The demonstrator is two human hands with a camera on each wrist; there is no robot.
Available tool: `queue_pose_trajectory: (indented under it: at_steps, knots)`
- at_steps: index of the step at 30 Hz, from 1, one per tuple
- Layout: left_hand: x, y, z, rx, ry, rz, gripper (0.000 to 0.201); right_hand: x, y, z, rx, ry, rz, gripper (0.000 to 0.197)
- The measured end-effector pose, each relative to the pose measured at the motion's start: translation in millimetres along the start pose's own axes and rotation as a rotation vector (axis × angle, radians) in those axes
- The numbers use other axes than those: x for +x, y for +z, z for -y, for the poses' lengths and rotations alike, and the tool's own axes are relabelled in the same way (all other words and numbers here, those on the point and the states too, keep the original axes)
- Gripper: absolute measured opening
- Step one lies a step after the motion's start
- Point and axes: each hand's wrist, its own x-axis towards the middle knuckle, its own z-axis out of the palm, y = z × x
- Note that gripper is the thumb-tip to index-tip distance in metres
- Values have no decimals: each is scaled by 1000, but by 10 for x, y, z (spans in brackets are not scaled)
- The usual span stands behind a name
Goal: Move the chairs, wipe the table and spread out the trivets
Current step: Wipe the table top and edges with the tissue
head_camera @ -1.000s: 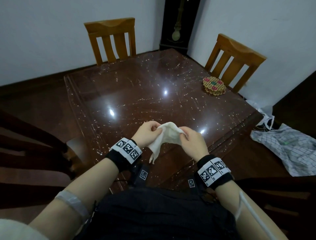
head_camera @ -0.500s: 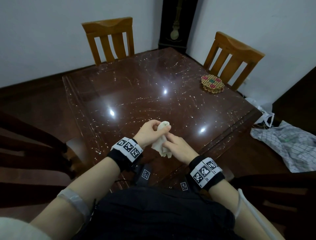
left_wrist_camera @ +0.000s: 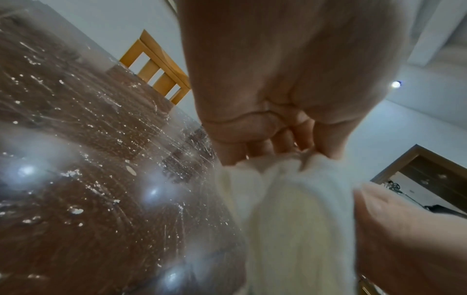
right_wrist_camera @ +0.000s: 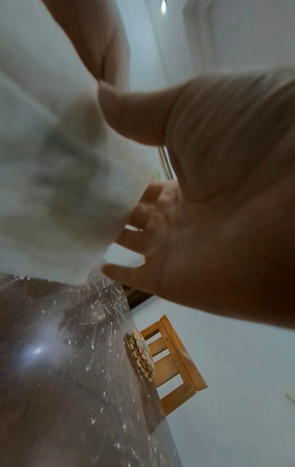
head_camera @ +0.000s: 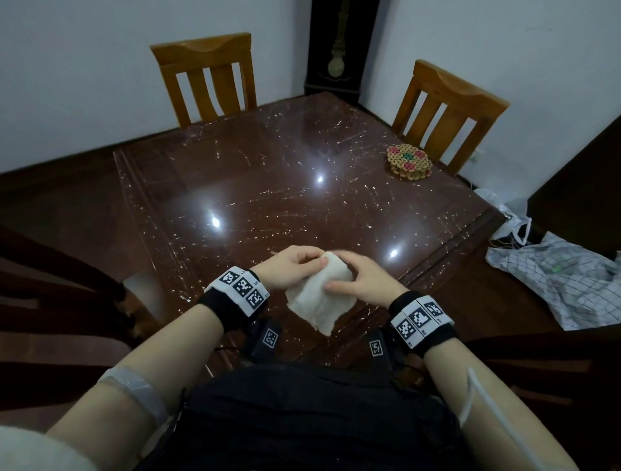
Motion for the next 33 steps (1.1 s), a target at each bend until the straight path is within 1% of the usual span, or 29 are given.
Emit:
queue_pose_trajectory:
  at_steps: [1, 2, 3, 6, 7, 9, 11, 14, 16, 17, 18, 19, 20, 23, 25, 27, 29, 31, 33]
  knots:
    - [-3, 11, -8, 11, 3, 17, 18, -4, 6, -23, 33, 43, 58, 47]
    - [-1, 19, -8, 47, 5, 18, 19, -9, 17, -50, 62, 83, 86, 39]
    - [3, 28, 3, 93, 7, 7, 18, -17, 31, -79, 71, 115, 86, 34]
    - [33, 69, 93, 193, 4, -85, 18, -38, 46, -184, -7, 176, 27, 37]
    - [42, 81, 129, 200, -18, -138, 21, -49, 34, -223, -44, 207, -3, 35]
    - [37, 82, 196, 153, -100, -229, 28, -79, -39, -313, -116, 274, -89, 23]
    - [15, 62, 261, 132, -173, -290, 31, -141, -174, -366, -256, 344, -200, 17]
    - [-23, 44, 393, 88, -260, -367, 32, -188, -410, -445, -472, 424, -392, 19]
    - [-38, 63, 495, 42, -321, -410, 32, -160, -509, -525, -507, 424, -466, 22]
    - [-46, 80, 539, 24, -348, -424, 31, -123, -525, -576, -480, 407, -448, 21]
    - [-50, 99, 584, 11, -372, -435, 31, -83, -517, -617, -442, 386, -392, 20]
    - [-55, 123, 627, 1, -393, -446, 31, -33, -475, -680, -416, 373, -310, 24]
    - [-65, 149, 673, -7, -413, -457, 31, 26, -417, -760, -419, 365, -224, 34]
    - [-128, 218, 800, -38, -461, -502, 31, 224, -202, -1061, -598, 393, -16, 62]
    - [-206, 243, 883, -41, -488, -543, 30, 329, -68, -1233, -734, 390, 71, 75]
    - [-304, 263, 965, -54, -507, -606, 27, 410, 28, -1339, -780, 358, 107, 79]
    - [-411, 287, 1035, -77, -531, -673, 25, 470, 77, -1396, -771, 332, 111, 78]
    - [-527, 305, 1086, -92, -558, -739, 22, 528, 117, -1439, -766, 304, 98, 72]
    - [-636, 319, 1121, -91, -577, -808, 20, 572, 165, -1470, -788, 239, 54, 63]
